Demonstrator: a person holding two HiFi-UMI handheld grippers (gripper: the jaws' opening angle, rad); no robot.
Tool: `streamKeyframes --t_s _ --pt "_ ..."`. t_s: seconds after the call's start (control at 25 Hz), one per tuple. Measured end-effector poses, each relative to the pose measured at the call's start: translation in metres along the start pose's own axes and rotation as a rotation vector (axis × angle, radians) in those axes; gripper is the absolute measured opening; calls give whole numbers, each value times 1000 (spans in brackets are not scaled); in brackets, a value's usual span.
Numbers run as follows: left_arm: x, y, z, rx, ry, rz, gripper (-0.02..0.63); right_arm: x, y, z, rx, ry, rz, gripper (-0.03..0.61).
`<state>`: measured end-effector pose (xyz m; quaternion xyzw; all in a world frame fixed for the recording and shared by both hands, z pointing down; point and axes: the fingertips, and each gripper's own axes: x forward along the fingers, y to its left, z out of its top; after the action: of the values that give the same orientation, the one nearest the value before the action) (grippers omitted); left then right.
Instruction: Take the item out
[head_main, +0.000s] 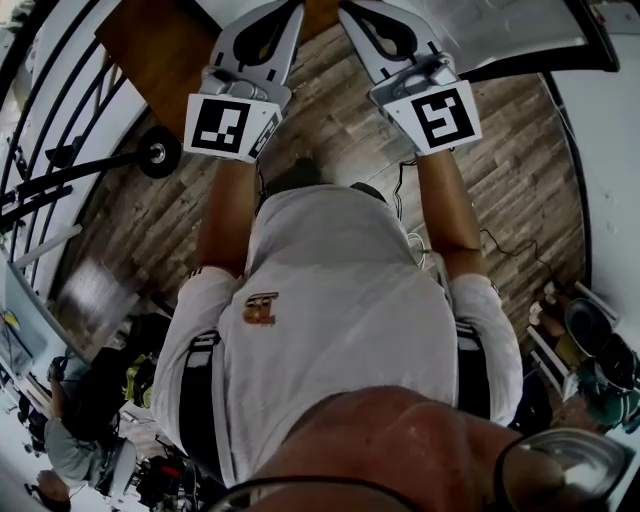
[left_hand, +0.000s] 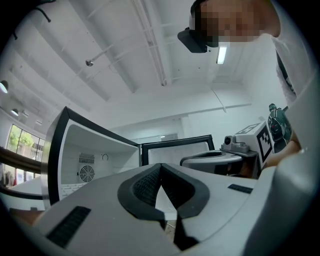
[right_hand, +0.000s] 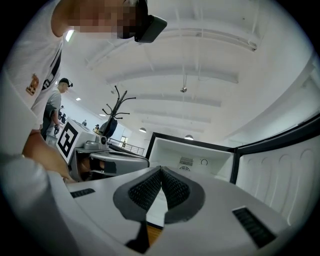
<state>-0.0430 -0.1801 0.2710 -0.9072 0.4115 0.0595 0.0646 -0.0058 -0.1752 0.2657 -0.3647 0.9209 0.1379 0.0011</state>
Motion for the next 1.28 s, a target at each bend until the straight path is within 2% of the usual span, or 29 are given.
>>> streamKeyframes --t_s 0.32,0.48,0.88,1.28 --pt "26 64 -7 -2 -6 -35 18 70 -23 -12 -15 21 -22 34" --pt "35 85 -11 -6 -9 -52 18 91 -33 -26 -10 94 -41 34" --pt "56 109 -14 -18 -24 -73 18 122 -59 -35 8 121 -85 34" --pt "87 122 -27 -20 -12 -69 18 145 -112 -60 113 161 -128 35"
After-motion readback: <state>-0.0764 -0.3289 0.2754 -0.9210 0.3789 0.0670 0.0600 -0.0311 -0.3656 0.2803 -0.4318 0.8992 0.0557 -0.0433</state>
